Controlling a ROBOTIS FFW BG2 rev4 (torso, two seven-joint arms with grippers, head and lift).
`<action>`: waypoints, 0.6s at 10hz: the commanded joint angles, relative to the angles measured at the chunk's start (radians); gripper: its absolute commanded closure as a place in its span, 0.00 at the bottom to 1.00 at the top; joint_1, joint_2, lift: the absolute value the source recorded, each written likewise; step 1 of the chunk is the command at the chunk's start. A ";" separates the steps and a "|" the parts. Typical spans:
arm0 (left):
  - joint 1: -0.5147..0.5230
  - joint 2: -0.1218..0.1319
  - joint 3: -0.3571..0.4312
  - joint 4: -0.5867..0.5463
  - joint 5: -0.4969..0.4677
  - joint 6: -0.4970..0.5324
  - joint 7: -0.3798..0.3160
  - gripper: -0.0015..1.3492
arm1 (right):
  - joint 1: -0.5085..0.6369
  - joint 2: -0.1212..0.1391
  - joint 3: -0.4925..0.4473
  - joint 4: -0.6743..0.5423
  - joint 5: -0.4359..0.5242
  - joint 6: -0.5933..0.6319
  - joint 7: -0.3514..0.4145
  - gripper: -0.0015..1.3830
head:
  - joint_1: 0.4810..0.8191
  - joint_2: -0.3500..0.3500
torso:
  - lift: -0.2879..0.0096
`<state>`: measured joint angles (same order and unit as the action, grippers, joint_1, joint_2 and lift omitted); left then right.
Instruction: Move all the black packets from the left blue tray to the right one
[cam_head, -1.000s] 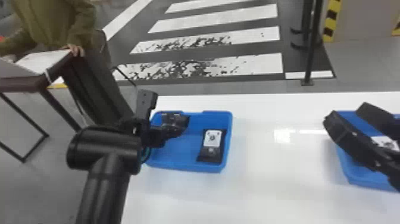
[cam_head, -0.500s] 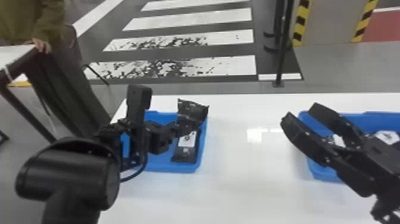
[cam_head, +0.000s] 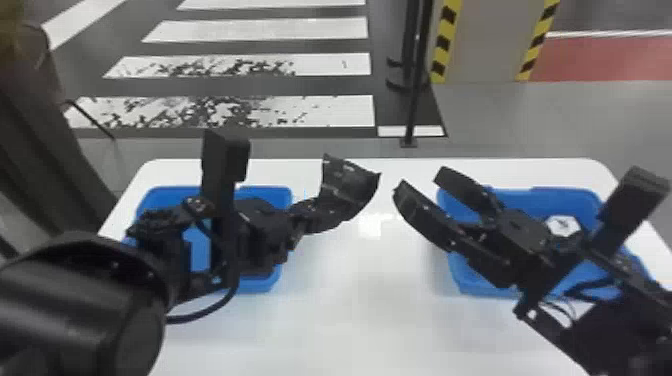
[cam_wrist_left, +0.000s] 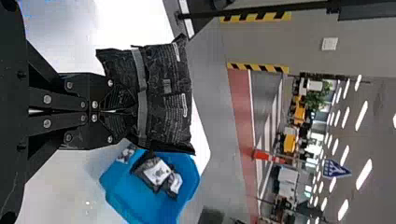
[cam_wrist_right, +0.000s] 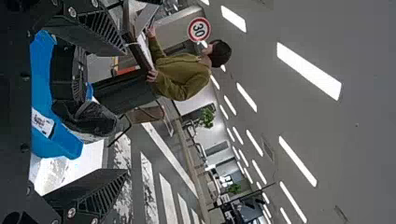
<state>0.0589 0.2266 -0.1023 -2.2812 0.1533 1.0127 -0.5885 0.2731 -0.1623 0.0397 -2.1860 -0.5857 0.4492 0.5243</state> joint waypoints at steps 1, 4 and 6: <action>-0.005 0.005 -0.037 -0.022 0.038 -0.006 0.001 0.90 | -0.040 -0.005 0.000 0.057 0.011 -0.003 -0.001 0.10 | 0.63 0.54 | 0.50; -0.017 0.010 -0.071 -0.030 0.058 -0.004 0.004 0.90 | -0.101 -0.005 0.000 0.135 0.039 -0.010 -0.001 0.10 | 0.63 0.45 | 0.50; -0.022 0.008 -0.075 -0.030 0.058 -0.002 0.007 0.90 | -0.109 -0.005 0.020 0.131 0.027 -0.010 -0.001 0.13 | 0.63 0.43 | 0.50</action>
<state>0.0388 0.2360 -0.1763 -2.3110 0.2114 1.0110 -0.5814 0.1680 -0.1672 0.0521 -2.0540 -0.5552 0.4395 0.5232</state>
